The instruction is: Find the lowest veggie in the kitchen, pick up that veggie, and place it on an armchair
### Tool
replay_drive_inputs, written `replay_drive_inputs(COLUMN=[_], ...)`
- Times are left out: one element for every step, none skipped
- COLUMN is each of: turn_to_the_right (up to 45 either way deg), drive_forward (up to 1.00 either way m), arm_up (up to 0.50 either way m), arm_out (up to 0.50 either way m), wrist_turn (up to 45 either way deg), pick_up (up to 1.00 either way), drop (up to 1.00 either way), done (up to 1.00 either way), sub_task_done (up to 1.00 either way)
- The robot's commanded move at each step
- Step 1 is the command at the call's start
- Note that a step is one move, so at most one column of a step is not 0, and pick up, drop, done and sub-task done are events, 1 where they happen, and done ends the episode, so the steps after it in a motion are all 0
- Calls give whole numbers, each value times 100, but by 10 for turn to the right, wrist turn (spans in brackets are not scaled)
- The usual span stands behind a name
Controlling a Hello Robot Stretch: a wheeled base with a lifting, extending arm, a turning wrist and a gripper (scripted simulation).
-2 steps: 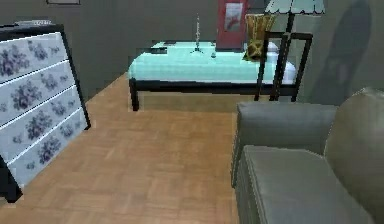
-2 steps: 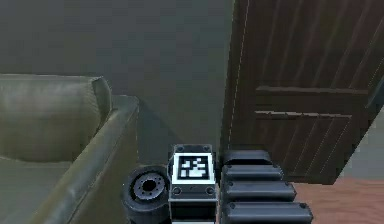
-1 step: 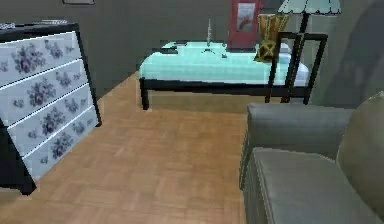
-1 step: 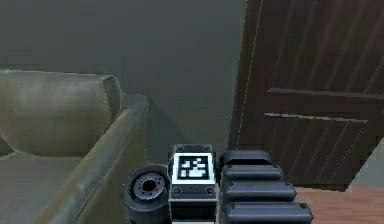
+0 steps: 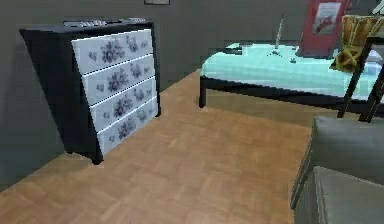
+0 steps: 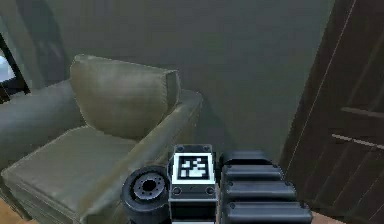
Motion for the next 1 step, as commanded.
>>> replay_drive_inputs(turn_to_the_right=[0], drive_forward=[30], arm_up=[0], arm_out=[0], wrist_turn=[0], pick_up=[0], drop=[0], done=[0], sub_task_done=[0])
